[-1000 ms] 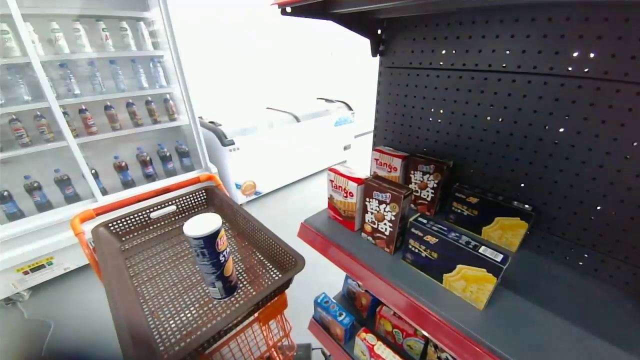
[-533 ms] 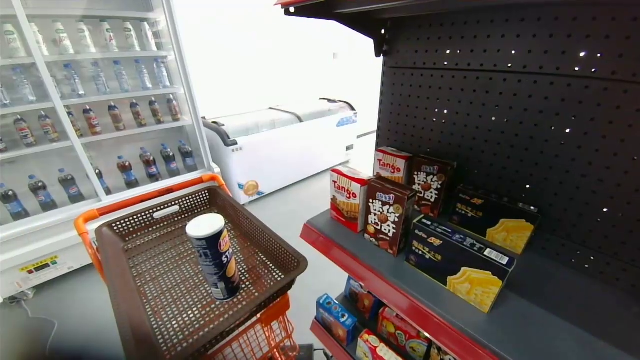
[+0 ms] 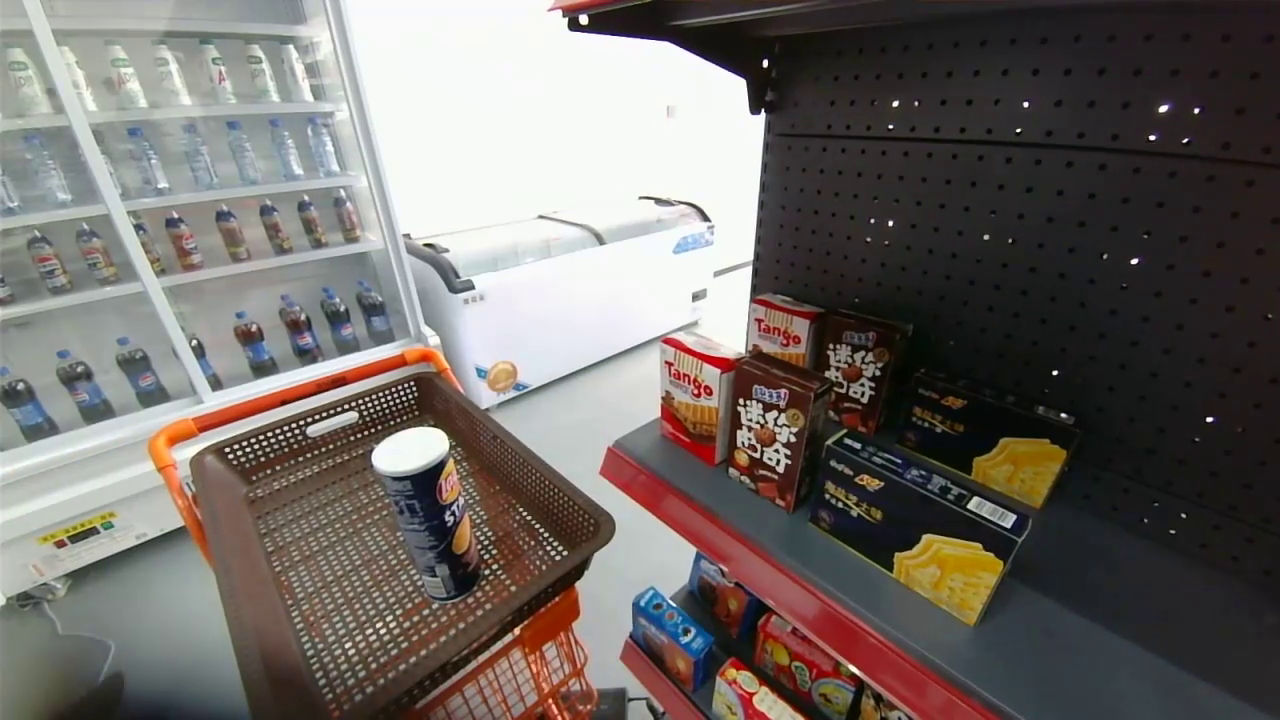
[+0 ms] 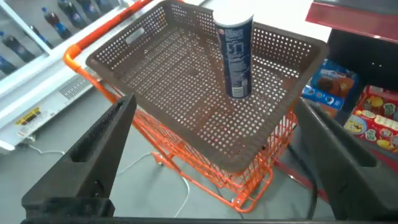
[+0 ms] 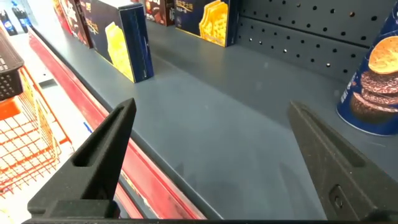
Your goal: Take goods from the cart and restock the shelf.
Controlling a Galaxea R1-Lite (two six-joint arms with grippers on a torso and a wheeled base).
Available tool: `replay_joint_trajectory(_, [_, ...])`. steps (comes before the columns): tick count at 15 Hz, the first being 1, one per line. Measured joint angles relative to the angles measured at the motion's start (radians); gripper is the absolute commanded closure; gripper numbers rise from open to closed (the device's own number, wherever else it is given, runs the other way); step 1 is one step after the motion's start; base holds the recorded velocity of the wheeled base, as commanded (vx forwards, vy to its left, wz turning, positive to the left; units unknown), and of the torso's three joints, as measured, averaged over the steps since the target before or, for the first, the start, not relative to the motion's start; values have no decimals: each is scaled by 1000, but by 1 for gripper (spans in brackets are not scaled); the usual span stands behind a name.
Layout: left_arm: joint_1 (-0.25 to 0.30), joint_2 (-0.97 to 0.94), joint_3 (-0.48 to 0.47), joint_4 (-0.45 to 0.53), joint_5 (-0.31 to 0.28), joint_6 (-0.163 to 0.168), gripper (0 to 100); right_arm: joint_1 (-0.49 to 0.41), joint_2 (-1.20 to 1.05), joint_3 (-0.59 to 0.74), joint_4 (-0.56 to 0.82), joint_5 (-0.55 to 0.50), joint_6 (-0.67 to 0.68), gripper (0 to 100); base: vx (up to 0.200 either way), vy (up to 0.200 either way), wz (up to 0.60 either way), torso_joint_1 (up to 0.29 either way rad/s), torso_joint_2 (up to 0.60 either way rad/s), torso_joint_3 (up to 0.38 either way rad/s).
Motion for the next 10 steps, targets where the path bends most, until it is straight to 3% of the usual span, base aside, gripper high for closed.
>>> replay_joint_trajectory(4, [-25, 284, -44, -121, 7, -21, 0, -1, 0, 0, 0, 0, 0, 0, 0, 0, 0, 0, 0, 0])
replay_joint_trajectory(10, [-71, 704, 90, -735, 7, -23, 0, 0, 0, 0, 0, 0, 0, 0, 0, 0, 0, 0, 0, 0])
